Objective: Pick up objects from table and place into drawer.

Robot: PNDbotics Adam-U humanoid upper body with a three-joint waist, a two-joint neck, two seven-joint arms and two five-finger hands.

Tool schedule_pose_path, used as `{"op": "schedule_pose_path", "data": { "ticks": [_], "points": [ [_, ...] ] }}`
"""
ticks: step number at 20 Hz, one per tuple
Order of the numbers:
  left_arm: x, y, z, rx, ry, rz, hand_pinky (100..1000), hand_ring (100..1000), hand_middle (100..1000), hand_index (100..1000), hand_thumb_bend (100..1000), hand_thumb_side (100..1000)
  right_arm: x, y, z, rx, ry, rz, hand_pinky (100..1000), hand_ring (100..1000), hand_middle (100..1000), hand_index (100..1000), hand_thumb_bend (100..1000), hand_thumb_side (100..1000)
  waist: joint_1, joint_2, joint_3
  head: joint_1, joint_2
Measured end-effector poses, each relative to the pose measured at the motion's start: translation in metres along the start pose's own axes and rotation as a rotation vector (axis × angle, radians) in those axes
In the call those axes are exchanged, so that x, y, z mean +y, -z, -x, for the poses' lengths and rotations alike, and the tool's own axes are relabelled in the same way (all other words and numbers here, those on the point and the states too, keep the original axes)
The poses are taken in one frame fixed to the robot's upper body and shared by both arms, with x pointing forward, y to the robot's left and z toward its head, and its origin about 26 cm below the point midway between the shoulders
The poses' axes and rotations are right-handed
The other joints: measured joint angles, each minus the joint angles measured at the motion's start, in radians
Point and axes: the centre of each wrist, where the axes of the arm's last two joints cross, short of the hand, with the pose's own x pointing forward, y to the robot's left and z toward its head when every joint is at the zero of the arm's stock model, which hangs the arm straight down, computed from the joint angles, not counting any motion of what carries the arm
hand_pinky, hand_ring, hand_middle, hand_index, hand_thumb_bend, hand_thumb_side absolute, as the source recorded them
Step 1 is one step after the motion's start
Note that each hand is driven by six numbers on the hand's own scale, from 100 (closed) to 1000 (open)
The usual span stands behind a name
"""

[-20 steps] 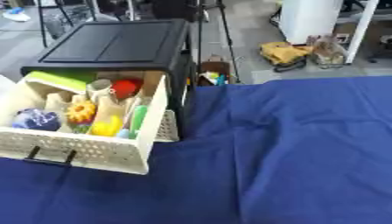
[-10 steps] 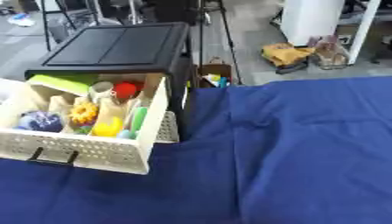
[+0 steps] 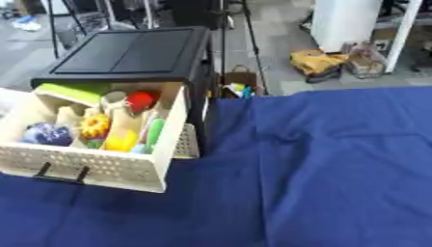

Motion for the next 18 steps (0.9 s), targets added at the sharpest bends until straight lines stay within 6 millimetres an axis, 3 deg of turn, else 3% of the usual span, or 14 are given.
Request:
{"op": "schedule_pose_path", "data": {
  "ticks": [9,18],
  "points": [
    [0.000,-0.002,0.000,-0.003,0.130,0.070,330,429,563,836,186,1000,0.012,-0.008,0.001,0.009,-0.022,0.081,676,735,618,735,228,801,-0.005,-0.005,0.004,0.007,0.000],
    [-0.024,-0.003,0.005,-0.007,0.165,0.171,301,395,533,822,165,1000,0.024,-0.018,0.002,0.022,-0.045,0.154,675,731,613,731,235,799,-0.008,-0.007,0.007,0.016,0.000]
  ]
}}
